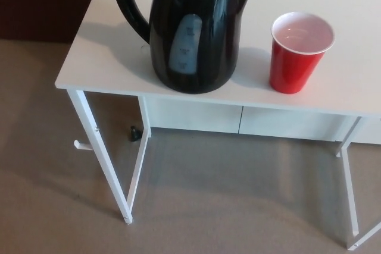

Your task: The robot walk towards a table in front and uses its left hand to pick up the pot from the base and pour water to the cup on the right hand side

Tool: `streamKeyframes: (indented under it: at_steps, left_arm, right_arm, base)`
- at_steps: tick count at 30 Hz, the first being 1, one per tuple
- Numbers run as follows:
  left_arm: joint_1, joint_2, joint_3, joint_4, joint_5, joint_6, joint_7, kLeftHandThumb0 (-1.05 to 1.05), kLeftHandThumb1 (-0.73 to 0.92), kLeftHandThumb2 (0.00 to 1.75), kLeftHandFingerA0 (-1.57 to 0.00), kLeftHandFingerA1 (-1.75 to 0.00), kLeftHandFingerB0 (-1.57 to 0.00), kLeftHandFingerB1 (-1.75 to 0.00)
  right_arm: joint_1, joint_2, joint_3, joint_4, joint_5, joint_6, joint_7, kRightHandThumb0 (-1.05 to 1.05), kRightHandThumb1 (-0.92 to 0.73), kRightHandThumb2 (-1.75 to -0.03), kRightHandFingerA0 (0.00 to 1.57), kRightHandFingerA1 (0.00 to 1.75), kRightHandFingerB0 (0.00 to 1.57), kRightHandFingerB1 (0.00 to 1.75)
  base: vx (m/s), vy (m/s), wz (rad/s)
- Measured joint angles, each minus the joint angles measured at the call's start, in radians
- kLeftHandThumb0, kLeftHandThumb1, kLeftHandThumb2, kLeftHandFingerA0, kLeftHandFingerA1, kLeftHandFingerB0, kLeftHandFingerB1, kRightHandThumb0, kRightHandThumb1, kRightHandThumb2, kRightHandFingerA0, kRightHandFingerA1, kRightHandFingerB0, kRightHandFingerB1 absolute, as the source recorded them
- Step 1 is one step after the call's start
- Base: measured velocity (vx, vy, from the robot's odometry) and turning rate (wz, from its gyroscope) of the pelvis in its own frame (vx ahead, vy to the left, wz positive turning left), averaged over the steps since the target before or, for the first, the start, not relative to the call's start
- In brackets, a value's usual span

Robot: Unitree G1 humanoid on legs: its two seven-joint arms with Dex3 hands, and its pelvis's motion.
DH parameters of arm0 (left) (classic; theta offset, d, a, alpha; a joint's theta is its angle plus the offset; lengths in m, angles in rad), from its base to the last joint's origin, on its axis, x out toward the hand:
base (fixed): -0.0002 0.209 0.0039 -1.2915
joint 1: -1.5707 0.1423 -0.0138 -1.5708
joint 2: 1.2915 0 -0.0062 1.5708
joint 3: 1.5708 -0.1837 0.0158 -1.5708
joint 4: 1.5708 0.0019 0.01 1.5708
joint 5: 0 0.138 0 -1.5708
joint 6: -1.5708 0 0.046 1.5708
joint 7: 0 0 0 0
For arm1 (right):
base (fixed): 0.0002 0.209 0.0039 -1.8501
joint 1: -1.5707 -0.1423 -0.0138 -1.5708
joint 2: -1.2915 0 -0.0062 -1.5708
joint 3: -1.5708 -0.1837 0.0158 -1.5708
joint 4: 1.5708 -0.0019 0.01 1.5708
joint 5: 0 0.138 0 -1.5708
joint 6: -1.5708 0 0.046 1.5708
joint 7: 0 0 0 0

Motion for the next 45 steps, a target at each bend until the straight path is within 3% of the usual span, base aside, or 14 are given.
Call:
streamKeyframes:
  at_steps: [4, 6, 13, 16, 18, 19, 23, 25, 31, 33, 34, 41, 42, 45]
  left_arm:
    - [-0.001, 0.000, 0.006, 0.002, 0.000, 0.000, 0.001, 0.01, 0.59, 0.59, -0.25, -0.36, -0.25, -0.31]
    - [-0.002, 0.000, 0.006, 0.003, 0.000, 0.000, 0.000, 0.00, 0.43, 0.88, -0.18, -0.52, -0.16, -0.49]
    - [0.001, 0.000, 0.007, -0.007, 0.000, 0.000, -0.006, 0.02, 0.41, 0.87, -0.17, -0.51, -0.18, -0.50]
    - [-0.004, -0.001, 0.007, -0.007, 0.000, 0.000, -0.009, 0.00, 0.60, 0.58, -0.24, -0.35, -0.25, -0.30]
    - [-0.005, -0.001, 0.006, -0.006, 0.000, 0.000, -0.012, 0.01, 0.45, 0.90, -0.18, -0.52, -0.13, -0.48]
    - [-0.005, -0.001, 0.006, -0.008, 0.000, 0.000, -0.013, 0.01, 0.64, 0.58, -0.28, -0.36, -0.23, -0.30]
    - [-0.012, -0.002, 0.005, -0.013, 0.000, 0.000, -0.013, -0.01, 0.60, 0.58, -0.25, -0.36, -0.26, -0.31]
    - [-0.020, -0.002, 0.008, -0.007, 0.000, 0.000, -0.014, -0.02, 0.43, 0.88, -0.16, -0.51, -0.17, -0.50]
    - [-0.044, -0.001, 0.015, -0.004, -0.001, 0.000, -0.020, -0.02, 0.42, 0.88, -0.17, -0.51, -0.17, -0.49]
    - [-0.041, -0.004, 0.015, -0.004, 0.000, 0.000, -0.020, -0.02, 0.61, 0.58, -0.27, -0.36, -0.26, -0.31]
    - [-0.040, -0.004, 0.015, -0.005, 0.000, 0.000, -0.020, -0.01, 0.44, 0.89, -0.16, -0.51, -0.16, -0.49]
    - [-0.035, -0.015, 0.016, -0.009, -0.001, 0.003, -0.020, 0.01, 0.43, 0.89, -0.15, -0.51, -0.18, -0.50]
    - [-0.035, -0.006, 0.022, -0.016, -0.002, 0.003, -0.019, -0.01, 0.62, 0.58, -0.26, -0.35, -0.24, -0.30]
    - [-0.042, 0.007, 0.028, -0.027, -0.002, 0.003, -0.018, -0.01, 0.43, 0.88, -0.21, -0.53, -0.17, -0.49]
  right_arm:
    - [-0.009, 0.002, -0.001, 0.008, -0.001, 0.000, -0.008, -0.21, -0.70, -0.65, 0.22, 0.43, 0.08, 0.19]
    - [-0.013, 0.002, -0.001, 0.010, -0.001, 0.000, -0.011, -0.20, -0.70, -0.65, 0.22, 0.42, 0.08, 0.19]
    - [-0.013, 0.004, 0.000, -0.011, 0.000, 0.006, -0.017, -0.20, -0.70, -0.65, 0.24, 0.42, 0.08, 0.19]
    - [-0.014, 0.007, 0.003, -0.039, -0.001, 0.014, -0.028, -0.28, -0.69, -0.67, 0.26, 0.43, 0.09, 0.30]
    - [-0.015, 0.007, 0.004, -0.051, -0.001, 0.020, -0.036, -0.22, -0.75, -0.62, 0.29, 0.44, 0.10, 0.29]
    - [-0.014, 0.009, 0.004, -0.060, -0.001, 0.025, -0.040, -0.22, -0.74, -0.62, 0.29, 0.44, 0.10, 0.29]
    - [-0.029, 0.013, 0.003, -0.069, 0.000, 0.041, -0.052, -0.26, -0.68, -0.63, 0.28, 0.43, 0.10, 0.23]
    - [-0.043, 0.011, 0.003, -0.050, 0.000, 0.041, -0.052, -0.25, -0.70, -0.60, 0.23, 0.39, 0.02, 0.26]
    - [-0.045, 0.010, 0.016, -0.060, -0.005, 0.042, -0.044, -0.26, -0.68, -0.64, 0.26, 0.45, 0.09, 0.20]
    - [-0.047, 0.007, 0.017, -0.064, -0.006, 0.042, -0.046, -0.25, -0.69, -0.64, 0.27, 0.46, 0.09, 0.21]
    - [-0.047, 0.007, 0.018, -0.065, -0.006, 0.042, -0.047, -0.23, -0.71, -0.60, 0.29, 0.45, 0.08, 0.28]
    - [-0.047, 0.013, 0.025, -0.085, -0.008, 0.048, -0.054, -0.28, -0.67, -0.69, 0.25, 0.48, 0.09, 0.26]
    - [-0.054, 0.023, 0.028, -0.084, -0.007, 0.049, -0.054, -0.23, -0.71, -0.61, 0.28, 0.44, 0.10, 0.28]
    - [-0.056, 0.029, 0.026, -0.077, -0.005, 0.054, -0.055, -0.29, -0.64, -0.69, 0.24, 0.47, 0.09, 0.23]
  base:
    - [0.00, 0.000, 0.00]
    - [0.00, 0.000, 0.00]
    - [0.00, 0.000, 0.00]
    - [0.00, 0.000, 0.00]
    - [0.00, 0.000, 0.00]
    - [0.00, 0.000, 0.00]
    - [0.00, 0.000, 0.00]
    - [0.00, 0.000, 0.00]
    - [-0.01, -0.013, 0.08]
    - [0.03, 0.039, -0.08]
    - [0.03, 0.085, -0.01]
    - [0.07, 0.306, -0.19]
    - [0.09, 0.470, 0.04]
    - [0.08, 0.175, 0.04]
